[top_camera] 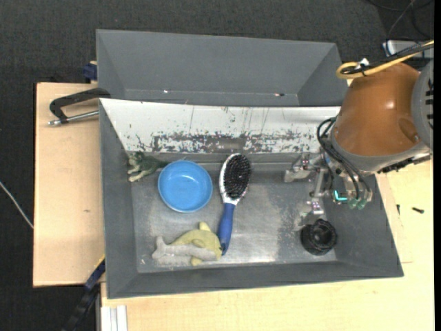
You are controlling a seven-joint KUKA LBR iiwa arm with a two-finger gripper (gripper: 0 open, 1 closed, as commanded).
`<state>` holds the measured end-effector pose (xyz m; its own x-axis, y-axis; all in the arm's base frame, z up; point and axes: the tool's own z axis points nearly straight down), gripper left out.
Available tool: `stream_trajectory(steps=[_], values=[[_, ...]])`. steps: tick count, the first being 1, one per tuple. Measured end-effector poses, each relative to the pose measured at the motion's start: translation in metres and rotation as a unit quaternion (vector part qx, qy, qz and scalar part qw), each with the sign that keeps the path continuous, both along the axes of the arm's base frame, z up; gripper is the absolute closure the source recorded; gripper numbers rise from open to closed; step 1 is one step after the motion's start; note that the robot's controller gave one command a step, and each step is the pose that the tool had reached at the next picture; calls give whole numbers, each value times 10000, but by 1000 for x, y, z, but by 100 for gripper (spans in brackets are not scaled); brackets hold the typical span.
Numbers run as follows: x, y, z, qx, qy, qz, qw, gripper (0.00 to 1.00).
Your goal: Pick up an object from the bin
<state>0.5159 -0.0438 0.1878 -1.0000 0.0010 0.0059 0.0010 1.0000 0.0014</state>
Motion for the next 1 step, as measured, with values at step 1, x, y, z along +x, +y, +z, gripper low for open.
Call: stream_trajectory(steps=[1], values=[[11,212,-115,-1,-54,330,9994,0]])
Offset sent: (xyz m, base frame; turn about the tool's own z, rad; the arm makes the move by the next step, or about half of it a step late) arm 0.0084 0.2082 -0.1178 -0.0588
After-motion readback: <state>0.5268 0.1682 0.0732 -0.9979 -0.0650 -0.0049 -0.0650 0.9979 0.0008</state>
